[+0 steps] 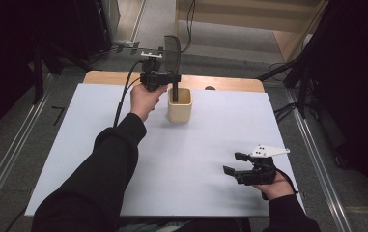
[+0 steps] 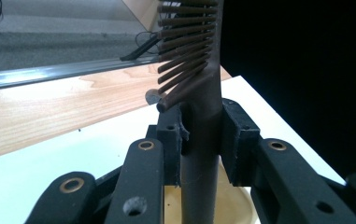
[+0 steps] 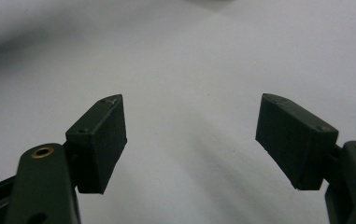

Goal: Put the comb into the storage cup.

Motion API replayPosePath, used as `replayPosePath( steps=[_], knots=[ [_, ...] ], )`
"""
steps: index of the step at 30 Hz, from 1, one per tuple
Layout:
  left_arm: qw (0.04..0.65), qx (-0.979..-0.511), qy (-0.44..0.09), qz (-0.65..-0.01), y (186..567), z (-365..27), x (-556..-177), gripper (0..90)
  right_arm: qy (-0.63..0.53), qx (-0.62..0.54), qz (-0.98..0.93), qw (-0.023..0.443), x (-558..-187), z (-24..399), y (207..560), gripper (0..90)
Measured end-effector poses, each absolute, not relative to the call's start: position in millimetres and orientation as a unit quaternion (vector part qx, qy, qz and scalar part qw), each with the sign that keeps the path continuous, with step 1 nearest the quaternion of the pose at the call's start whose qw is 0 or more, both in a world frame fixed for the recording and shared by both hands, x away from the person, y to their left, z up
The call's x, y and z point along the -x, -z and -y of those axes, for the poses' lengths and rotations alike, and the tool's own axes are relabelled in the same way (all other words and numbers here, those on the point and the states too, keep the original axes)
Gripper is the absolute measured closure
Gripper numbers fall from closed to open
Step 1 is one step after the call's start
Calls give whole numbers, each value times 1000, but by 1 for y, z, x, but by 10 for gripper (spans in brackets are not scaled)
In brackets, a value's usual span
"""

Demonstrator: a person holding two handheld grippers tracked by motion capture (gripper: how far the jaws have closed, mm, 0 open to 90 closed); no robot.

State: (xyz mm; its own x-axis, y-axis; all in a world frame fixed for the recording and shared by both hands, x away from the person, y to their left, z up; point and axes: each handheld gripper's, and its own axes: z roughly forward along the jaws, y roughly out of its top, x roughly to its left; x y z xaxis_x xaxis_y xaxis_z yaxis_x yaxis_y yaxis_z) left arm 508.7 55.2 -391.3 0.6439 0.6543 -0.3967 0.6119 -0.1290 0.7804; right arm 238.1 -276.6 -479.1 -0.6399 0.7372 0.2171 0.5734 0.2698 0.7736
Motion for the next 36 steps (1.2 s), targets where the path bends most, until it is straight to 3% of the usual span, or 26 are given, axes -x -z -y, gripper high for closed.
replayPosePath(
  steps=[34, 36],
  knots=[
    [492, -763, -17, -419, 417, -53, -506, 720, -438, -420, -788, 100, -239, 279, 478, 228],
    [492, -763, -16, -419, 416, -55, -507, 665, -437, -420, -789, 100, -239, 279, 478, 228]
  ],
)
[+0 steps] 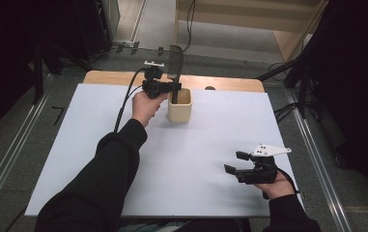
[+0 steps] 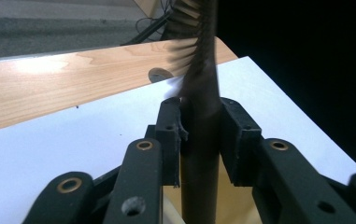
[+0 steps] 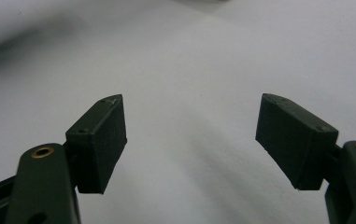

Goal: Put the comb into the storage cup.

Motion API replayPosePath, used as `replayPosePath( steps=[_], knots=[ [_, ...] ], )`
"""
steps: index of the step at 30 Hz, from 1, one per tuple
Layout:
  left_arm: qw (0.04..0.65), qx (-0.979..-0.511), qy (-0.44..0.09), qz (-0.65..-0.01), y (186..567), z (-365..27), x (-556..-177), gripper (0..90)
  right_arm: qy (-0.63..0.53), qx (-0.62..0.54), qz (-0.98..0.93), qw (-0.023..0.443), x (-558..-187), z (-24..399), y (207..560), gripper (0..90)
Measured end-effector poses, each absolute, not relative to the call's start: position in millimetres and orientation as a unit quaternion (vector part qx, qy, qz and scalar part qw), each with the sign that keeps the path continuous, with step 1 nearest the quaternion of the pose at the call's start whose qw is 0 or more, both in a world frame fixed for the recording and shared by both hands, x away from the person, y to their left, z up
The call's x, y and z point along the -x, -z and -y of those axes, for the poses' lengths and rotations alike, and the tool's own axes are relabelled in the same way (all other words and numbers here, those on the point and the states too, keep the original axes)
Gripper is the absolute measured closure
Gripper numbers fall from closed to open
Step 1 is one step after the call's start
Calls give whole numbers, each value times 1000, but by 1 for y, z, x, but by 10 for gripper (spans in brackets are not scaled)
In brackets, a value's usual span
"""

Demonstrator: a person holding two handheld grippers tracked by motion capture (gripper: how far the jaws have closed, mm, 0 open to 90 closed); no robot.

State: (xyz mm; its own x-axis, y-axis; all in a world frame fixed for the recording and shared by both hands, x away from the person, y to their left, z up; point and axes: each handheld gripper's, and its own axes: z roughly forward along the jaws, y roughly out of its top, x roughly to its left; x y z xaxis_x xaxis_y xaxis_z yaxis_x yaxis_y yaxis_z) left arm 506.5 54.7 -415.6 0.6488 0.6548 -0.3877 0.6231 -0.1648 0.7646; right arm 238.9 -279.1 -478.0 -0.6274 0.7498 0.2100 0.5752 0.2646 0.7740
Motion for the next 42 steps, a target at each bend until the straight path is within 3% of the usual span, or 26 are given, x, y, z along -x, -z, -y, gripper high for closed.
replayPosePath(
  steps=[3, 4, 21, 42],
  knots=[
    [501, -751, -29, -428, 412, -63, -508, 401, -437, -419, -790, 101, -238, 279, 478, 229],
    [501, -749, -25, -432, 410, -67, -509, 359, -437, -418, -790, 101, -238, 279, 478, 228],
    [499, -743, 5, -445, 408, -105, -502, 339, -434, -418, -792, 100, -239, 278, 479, 228],
    [493, -737, 37, -461, 423, -122, -481, 339, -431, -417, -795, 95, -240, 275, 480, 228]
  ],
)
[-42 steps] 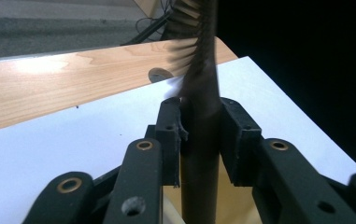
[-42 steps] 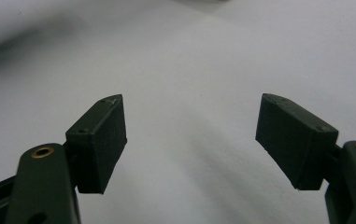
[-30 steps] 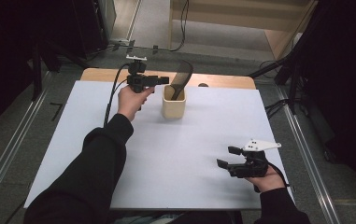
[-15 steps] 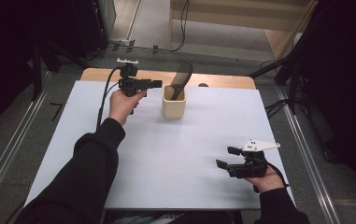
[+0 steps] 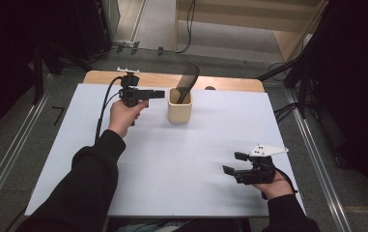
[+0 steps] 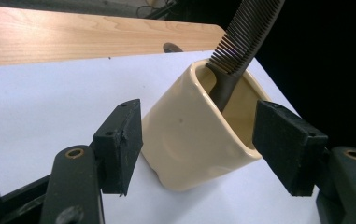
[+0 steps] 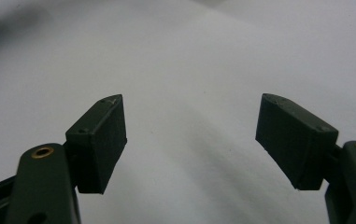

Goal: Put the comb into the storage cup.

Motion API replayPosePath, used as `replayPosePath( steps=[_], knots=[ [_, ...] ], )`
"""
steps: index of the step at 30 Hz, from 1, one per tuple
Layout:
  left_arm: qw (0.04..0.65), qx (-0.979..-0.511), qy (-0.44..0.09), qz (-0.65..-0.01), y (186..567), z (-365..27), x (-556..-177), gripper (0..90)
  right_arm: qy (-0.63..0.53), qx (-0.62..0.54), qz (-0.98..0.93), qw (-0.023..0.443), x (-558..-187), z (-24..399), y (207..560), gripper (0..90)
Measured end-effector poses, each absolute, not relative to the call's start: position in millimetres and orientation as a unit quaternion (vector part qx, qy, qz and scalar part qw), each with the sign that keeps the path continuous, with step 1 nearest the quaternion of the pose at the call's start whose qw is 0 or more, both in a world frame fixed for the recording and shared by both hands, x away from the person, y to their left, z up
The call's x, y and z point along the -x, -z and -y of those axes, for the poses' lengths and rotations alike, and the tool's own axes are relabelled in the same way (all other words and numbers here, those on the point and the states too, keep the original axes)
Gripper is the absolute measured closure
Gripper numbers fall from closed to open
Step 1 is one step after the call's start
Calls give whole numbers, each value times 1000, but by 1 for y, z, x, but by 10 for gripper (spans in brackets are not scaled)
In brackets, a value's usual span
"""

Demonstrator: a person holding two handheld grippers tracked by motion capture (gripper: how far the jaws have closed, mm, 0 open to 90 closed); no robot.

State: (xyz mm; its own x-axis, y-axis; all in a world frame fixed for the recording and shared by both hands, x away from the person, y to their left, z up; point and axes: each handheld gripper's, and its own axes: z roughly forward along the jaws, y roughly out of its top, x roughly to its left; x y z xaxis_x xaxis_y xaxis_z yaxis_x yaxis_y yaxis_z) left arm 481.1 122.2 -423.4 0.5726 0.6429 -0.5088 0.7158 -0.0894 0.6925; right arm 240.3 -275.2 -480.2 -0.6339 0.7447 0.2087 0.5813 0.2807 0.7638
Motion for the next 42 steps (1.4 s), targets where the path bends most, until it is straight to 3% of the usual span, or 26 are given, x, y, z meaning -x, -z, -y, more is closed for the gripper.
replayPosePath(
  steps=[42],
  knots=[
    [496, -739, 62, -452, 444, -146, -435, 339, -425, -418, -798, 88, -241, 272, 482, 228]
  ],
)
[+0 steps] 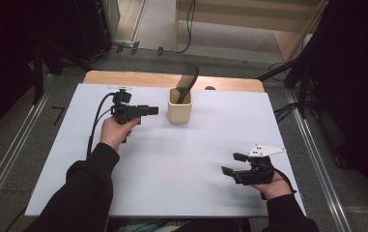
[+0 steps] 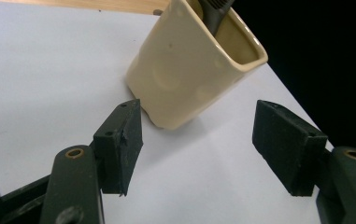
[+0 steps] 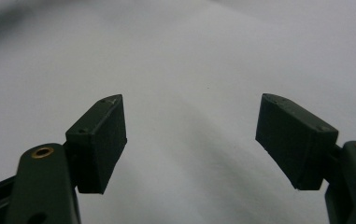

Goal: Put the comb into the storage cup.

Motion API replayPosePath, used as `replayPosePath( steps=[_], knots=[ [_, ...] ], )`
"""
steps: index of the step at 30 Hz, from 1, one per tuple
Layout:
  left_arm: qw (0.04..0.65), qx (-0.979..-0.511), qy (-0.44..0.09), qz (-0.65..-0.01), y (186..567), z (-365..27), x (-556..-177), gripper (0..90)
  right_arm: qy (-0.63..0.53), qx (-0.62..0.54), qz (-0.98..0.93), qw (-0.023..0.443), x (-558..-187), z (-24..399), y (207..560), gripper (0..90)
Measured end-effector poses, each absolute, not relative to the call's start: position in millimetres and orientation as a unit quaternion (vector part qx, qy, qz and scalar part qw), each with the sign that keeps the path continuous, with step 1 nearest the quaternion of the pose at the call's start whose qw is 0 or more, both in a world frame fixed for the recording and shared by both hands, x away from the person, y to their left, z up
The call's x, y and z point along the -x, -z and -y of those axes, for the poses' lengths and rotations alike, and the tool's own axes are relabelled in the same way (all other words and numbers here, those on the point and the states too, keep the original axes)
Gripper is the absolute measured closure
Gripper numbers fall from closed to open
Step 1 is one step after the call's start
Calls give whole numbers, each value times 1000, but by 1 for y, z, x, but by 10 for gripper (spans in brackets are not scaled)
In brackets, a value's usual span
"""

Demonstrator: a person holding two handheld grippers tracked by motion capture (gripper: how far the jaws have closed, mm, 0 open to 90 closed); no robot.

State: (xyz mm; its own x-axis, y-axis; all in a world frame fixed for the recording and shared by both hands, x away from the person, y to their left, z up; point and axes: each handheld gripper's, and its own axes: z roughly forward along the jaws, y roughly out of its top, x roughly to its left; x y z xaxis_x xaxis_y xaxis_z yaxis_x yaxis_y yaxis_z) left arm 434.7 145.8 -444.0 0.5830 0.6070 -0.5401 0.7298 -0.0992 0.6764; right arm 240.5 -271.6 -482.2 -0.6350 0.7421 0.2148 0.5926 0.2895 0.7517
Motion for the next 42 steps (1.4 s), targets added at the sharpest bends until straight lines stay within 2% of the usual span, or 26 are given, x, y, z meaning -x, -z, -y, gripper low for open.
replayPosePath(
  steps=[42],
  knots=[
    [488, -764, 63, -416, 442, -163, -374, 316, -424, -417, -799, 87, -240, 271, 482, 228]
  ],
)
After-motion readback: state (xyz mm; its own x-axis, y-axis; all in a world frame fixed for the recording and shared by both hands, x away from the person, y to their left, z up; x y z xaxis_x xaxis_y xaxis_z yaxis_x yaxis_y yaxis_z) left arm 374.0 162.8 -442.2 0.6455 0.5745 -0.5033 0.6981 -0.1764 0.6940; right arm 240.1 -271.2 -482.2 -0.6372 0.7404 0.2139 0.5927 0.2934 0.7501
